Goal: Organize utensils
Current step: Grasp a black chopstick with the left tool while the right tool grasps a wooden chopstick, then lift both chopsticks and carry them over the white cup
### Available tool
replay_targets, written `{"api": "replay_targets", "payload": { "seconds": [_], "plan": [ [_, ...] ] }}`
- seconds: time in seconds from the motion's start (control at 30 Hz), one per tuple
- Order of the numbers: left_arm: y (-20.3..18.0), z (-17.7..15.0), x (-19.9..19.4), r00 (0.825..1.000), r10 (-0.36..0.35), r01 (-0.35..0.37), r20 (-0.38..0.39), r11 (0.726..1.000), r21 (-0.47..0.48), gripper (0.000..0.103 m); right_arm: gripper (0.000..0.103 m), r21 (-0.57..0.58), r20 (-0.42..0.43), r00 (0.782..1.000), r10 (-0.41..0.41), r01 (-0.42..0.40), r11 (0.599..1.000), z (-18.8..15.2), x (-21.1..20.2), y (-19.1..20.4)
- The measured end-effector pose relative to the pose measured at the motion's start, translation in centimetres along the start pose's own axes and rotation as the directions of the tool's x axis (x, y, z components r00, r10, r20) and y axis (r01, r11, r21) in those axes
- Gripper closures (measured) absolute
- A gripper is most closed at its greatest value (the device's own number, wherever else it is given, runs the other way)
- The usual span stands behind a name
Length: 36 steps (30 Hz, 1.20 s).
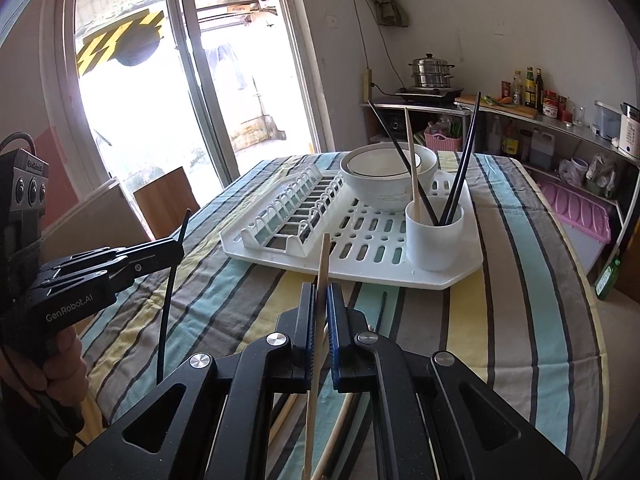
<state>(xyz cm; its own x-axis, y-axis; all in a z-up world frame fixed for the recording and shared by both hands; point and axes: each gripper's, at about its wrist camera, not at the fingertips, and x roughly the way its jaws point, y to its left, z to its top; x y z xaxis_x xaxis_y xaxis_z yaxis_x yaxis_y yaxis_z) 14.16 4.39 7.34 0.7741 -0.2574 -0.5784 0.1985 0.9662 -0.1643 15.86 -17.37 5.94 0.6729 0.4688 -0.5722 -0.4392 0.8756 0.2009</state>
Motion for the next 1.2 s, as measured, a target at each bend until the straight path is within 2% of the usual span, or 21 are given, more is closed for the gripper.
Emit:
{"api": "replay_targets", "payload": {
  "seconds": [0.27, 0.63, 1.2],
  "plan": [
    [-0.5, 1.4, -1.9, 0.998, -0.012, 0.012, 0.056, 1.0, 0.007, 0.099, 0.098, 0.009, 0.051, 0.999, -0.009, 0.009, 1.0, 0.5, -2.0, -0.5],
    [-1.1, 3.9, -2.4, 0.995, -0.03, 0.028, 0.096, 0.999, 0.014, 0.099, 0.099, 0.022, 0.094, 0.995, -0.038, 0.036, 0.999, 1.8, -3.6, -1.5],
    [-5.3, 13.5, 1.1, 0.983, -0.118, 0.11, 0.14, 0.992, 0.061, 0.099, 0.099, 0.039, 0.174, 0.978, -0.113, 0.107, 0.993, 8.2, -4.4, -5.1]
  ]
}}
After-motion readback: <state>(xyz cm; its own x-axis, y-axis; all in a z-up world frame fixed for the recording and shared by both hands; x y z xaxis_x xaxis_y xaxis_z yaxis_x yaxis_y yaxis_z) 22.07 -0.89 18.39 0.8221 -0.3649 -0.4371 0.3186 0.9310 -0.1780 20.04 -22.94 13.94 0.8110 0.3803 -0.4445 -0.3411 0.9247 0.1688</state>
